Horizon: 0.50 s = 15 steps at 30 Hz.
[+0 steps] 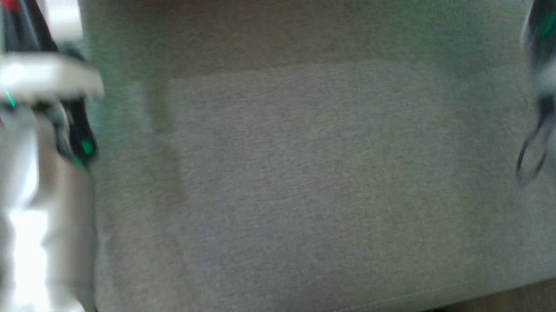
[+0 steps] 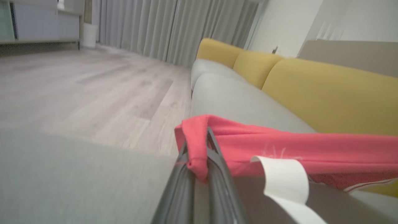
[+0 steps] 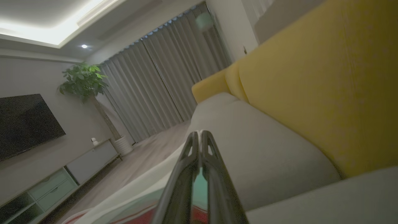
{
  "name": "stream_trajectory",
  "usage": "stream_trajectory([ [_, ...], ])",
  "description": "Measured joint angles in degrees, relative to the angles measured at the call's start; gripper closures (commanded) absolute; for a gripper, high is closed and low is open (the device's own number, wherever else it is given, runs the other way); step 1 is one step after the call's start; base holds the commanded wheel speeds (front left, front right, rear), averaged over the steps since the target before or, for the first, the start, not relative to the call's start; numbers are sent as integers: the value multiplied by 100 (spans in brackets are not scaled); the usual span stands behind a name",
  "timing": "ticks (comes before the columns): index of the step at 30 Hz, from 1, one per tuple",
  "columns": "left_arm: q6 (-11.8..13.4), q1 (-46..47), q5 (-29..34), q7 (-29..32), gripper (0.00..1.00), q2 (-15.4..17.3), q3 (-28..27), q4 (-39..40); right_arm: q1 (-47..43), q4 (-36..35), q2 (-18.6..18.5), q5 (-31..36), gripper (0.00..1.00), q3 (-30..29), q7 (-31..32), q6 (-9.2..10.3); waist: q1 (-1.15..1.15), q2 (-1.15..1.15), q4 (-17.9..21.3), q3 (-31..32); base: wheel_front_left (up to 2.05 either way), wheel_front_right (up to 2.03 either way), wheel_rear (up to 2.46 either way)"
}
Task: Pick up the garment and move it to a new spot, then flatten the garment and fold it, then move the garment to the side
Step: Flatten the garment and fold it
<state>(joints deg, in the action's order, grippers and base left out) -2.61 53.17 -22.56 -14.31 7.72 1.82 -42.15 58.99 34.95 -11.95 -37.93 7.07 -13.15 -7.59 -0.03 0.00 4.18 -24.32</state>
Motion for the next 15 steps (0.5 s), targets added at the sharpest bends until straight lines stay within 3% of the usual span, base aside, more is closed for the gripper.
stream_trajectory([
  [8, -152, -1756, -96, -48, 100, -481, -740, 126, -2691, -784, 36, -1018, 100, 505, -56, 0, 2, 0, 328, 79, 0, 0, 0],
  [15, -252, -2741, 48, -47, 100, -587, -1137, 345, -4099, -1257, 41, -1321, 100, 1182, -65, 0, 1, 0, 501, 538, 0, 0, 0],
])
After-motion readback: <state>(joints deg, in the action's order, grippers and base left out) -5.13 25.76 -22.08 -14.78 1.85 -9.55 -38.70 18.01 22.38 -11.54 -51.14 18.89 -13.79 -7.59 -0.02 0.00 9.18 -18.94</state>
